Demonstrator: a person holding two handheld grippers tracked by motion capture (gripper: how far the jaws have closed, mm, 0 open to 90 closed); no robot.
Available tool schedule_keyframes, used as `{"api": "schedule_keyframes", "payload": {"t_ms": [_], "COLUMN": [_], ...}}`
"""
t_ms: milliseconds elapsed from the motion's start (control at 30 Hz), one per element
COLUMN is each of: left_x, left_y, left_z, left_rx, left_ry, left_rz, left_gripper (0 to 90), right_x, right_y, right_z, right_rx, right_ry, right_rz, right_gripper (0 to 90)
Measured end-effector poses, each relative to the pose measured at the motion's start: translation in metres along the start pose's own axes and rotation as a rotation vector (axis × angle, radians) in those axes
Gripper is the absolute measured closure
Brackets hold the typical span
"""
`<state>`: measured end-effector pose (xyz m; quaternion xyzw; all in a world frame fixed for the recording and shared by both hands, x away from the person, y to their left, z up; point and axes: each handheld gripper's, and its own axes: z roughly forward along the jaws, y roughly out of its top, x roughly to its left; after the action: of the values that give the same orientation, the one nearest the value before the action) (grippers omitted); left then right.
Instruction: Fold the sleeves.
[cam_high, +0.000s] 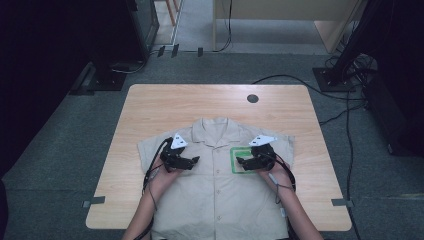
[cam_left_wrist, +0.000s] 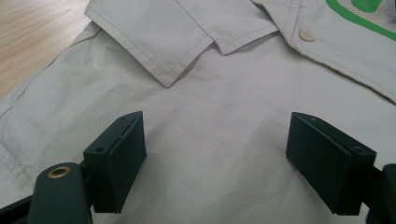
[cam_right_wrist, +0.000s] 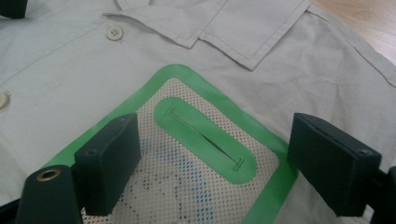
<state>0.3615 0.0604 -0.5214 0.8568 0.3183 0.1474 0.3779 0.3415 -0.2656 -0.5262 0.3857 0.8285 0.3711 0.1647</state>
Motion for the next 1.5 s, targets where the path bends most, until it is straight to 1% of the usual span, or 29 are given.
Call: {"api": "schedule_keyframes", "payload": {"t_ms": [100,167,267,1000,1500], "left_x": [0.000,0.000,0.000,0.000,0.000], "left_y": [0.000,0.000,0.000,0.000,0.000], "left_z": [0.000,0.000,0.000,0.000,0.000], "left_rx": [0.000,0.000,0.000,0.000,-0.001], "left_ry": [0.000,0.000,0.000,0.000,0.002], "left_rz": [0.000,0.000,0.000,0.000,-0.003], "left_gripper": [20.2,20.1,20.2,20.1,20.1], "right_x": [0.000,-0.001,-0.003,-0.018,-0.029], "right_y": [0.000,0.001,0.001,0.000,-0.001], "right_z": [-0.001,-0.002,-0.005,-0.016,-0.023], "right_rx": [0.004,0.003,-0.016,-0.029,-0.043], "right_ry": [0.003,0.002,0.007,-0.002,-0.010], "right_rz": [0.002,0.000,0.005,0.036,0.043], "right_gripper": [18.0,20.9,20.9,21.1,21.2]}}
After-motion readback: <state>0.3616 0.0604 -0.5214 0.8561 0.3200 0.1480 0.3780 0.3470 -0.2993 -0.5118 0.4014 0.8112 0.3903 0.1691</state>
